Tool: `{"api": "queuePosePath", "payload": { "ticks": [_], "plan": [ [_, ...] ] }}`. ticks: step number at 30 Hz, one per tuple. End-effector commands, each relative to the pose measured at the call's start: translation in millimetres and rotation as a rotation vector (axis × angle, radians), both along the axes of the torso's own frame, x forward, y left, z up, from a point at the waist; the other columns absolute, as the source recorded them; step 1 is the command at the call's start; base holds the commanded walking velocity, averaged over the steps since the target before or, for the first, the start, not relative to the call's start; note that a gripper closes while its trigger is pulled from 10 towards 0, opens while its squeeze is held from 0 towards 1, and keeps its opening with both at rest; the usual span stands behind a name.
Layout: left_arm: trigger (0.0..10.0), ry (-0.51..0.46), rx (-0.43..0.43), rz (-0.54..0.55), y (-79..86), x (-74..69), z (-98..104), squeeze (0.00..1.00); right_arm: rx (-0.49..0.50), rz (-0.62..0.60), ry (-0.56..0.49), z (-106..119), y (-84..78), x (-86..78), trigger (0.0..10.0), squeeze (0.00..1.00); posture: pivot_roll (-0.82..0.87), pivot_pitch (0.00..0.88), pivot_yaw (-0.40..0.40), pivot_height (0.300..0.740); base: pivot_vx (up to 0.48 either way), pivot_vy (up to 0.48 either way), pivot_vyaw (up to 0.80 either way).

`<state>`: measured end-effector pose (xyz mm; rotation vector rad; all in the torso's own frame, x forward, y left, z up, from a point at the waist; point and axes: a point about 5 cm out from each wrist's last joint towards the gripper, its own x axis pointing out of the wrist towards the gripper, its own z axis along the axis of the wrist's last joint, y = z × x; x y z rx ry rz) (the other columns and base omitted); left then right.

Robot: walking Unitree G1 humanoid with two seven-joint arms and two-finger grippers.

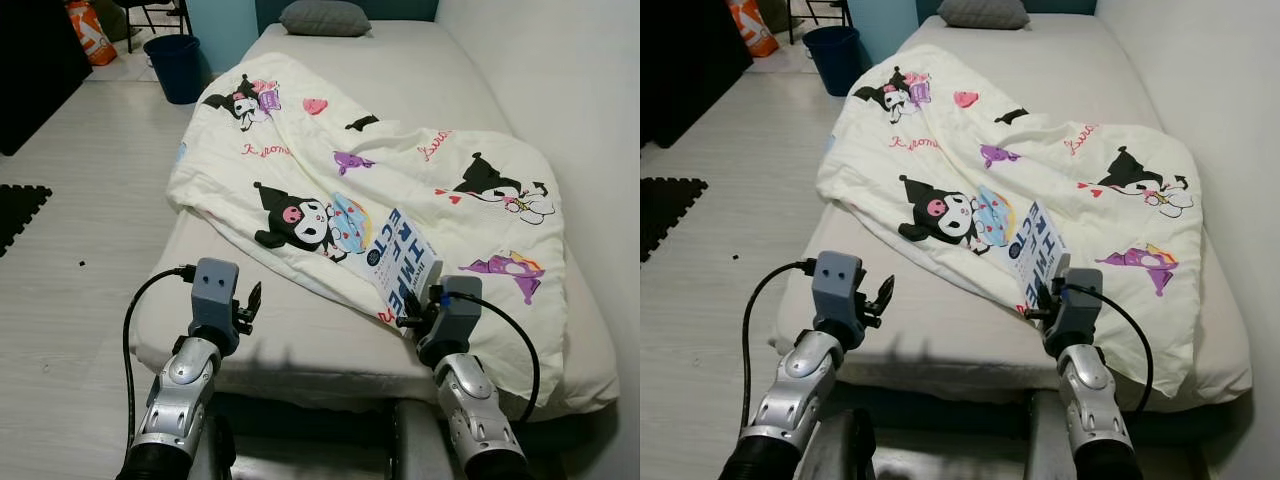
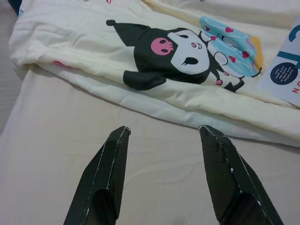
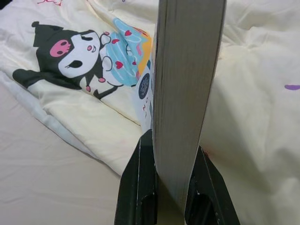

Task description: Clean up the room

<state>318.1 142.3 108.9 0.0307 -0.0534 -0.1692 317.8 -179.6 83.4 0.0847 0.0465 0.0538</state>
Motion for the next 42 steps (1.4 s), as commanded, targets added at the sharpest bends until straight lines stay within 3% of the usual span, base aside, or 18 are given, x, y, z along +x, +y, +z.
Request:
{"api": "queuePosePath", "payload": {
  "ticks": [1, 18, 42],
  "plan": [
    [10.0, 0.025, 0.001, 0.010, 1.0, -3.9, -9, 0.00, 0.012, 0.012, -0.065, 12, 6.1, 3.9, 10.0, 0.00, 0.03, 0.177, 0.002, 0.592, 0.000, 0.000, 0.00],
    [10.0, 0.011, -0.004, 0.008, 1.4, -3.6, -8, 0.00, 0.041, 0.031, -0.165, 33, 11.5, 12.0, 10.0, 0.00, 0.03, 0.169, 0.004, 0.642, 0.000, 0.000, 0.00],
    [10.0, 0.005, -0.003, -0.022, -2.7, -3.1, -8, 0.00, 0.074, -0.005, -0.157, 28, 4.2, 10.8, 10.0, 0.00, 0.03, 0.145, 0.018, 0.712, 0.000, 0.000, 0.00]
  ]
}}
